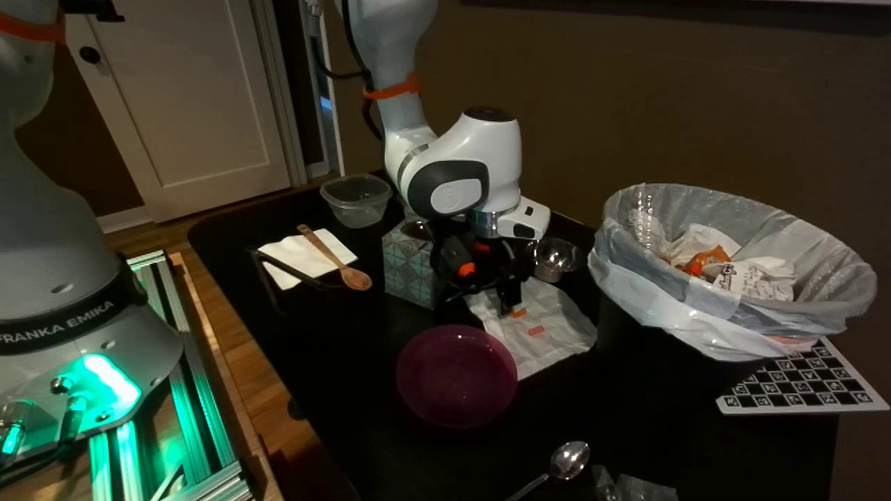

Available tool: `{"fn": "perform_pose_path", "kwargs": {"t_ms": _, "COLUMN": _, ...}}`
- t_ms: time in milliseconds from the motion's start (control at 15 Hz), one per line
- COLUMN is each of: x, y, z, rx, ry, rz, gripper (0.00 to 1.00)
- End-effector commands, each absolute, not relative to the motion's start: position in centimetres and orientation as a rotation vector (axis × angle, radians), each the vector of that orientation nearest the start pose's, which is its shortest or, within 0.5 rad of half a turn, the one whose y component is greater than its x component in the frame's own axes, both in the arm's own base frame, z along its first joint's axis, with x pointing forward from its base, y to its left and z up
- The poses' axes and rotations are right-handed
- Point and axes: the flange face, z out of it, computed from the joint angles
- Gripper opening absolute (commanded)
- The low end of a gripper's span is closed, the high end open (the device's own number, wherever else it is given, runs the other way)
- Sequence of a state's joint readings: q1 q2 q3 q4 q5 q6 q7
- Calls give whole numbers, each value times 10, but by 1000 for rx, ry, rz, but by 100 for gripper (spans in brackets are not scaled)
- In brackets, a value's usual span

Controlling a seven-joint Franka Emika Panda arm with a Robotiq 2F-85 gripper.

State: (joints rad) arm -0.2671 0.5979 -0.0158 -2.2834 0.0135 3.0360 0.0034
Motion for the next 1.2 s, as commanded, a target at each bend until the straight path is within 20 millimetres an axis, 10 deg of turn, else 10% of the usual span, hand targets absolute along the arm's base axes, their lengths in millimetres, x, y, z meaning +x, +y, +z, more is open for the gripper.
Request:
{"fn": "perform_pose_path", "kwargs": {"t_ms": 0, "x": 502, "y": -143, "z": 101, "rx": -3109, "ry": 539, "rz": -174, "gripper": 100}}
{"fn": "perform_pose_path", "kwargs": {"t_ms": 867, "x": 501, "y": -137, "z": 78, "rx": -3099, "ry": 551, "rz": -142, "gripper": 93}}
{"fn": "perform_pose_path", "kwargs": {"t_ms": 1133, "x": 501, "y": -138, "z": 75, "rx": -3105, "ry": 548, "rz": -134, "gripper": 54}}
